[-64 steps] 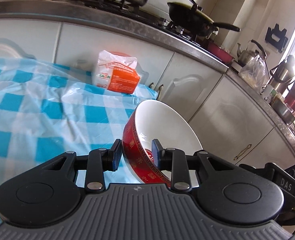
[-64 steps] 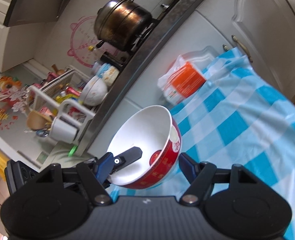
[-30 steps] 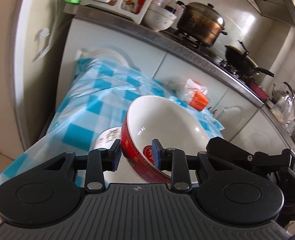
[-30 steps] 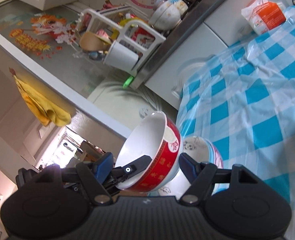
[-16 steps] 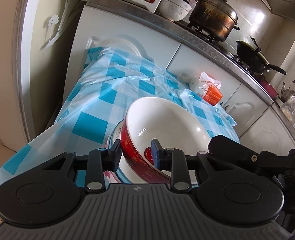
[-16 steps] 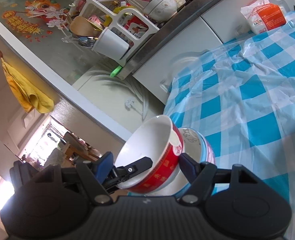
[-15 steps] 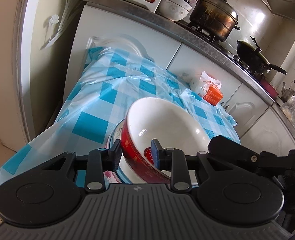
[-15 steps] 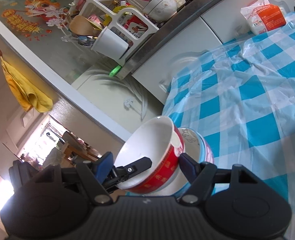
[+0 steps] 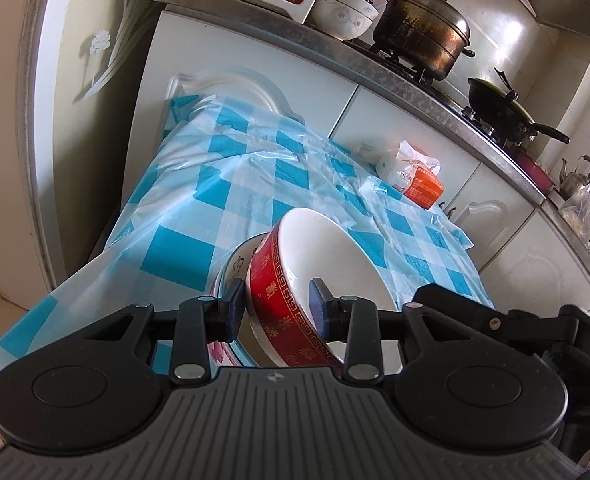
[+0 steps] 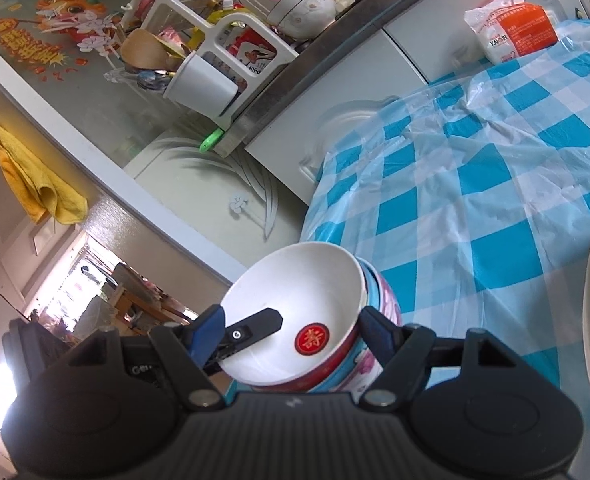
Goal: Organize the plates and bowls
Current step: 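Lower the red-and-white bowl into the cartoon bowl, then open both tools and pull them back from the bowl stack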
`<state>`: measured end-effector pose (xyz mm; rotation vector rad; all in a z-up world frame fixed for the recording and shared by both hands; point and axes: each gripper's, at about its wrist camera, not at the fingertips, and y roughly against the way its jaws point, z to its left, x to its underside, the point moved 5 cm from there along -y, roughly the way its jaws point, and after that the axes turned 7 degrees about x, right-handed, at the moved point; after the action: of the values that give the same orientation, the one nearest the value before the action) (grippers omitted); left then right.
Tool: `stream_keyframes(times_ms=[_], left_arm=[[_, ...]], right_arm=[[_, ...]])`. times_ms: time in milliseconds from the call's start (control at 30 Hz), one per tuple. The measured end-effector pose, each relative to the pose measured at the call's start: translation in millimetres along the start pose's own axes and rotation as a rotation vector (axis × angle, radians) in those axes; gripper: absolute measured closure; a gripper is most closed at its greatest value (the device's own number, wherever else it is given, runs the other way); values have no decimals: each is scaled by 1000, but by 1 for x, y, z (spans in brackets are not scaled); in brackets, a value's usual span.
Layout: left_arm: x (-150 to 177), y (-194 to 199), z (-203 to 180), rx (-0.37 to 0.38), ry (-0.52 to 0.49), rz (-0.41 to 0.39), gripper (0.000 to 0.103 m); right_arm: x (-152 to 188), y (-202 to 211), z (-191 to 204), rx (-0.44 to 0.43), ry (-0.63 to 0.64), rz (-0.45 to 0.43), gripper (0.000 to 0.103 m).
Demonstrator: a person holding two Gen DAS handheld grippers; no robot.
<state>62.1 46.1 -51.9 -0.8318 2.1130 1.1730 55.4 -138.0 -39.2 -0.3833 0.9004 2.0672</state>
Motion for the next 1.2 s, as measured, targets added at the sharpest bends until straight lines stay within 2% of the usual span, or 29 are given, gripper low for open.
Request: stream_keyframes(times_ms=[133,233,467,500,733,800,1033,1200], left_arm=[[-2,6,-3,-1,-12,-29,51],[-4,11,-4,-17,-25,-55,41],[-6,6,11,-62,15,-61,37],[-5,5,12,-66,18,-60,33],[0,2,8,-89,-21,-78,27],[1,2,9,-99,-30,-83,19],[8,3,9,-121,-43,-74,19],[16,-7,24,-138,5,-31,21]], right_arm=[[-3,6,1,-26,-8,-26,27],[-6,11,-2,-28,-21,-45,23],[-5,21,-16,-30,-69,-73,21],[-5,23,-17,-28,-73,-77,20],[-2,42,-23,13,-72,-123,15],[0,49,-23,32,-59,-138,14],[4,74,-22,77,-33,-189,12],[9,87,-24,92,-35,-209,11]])
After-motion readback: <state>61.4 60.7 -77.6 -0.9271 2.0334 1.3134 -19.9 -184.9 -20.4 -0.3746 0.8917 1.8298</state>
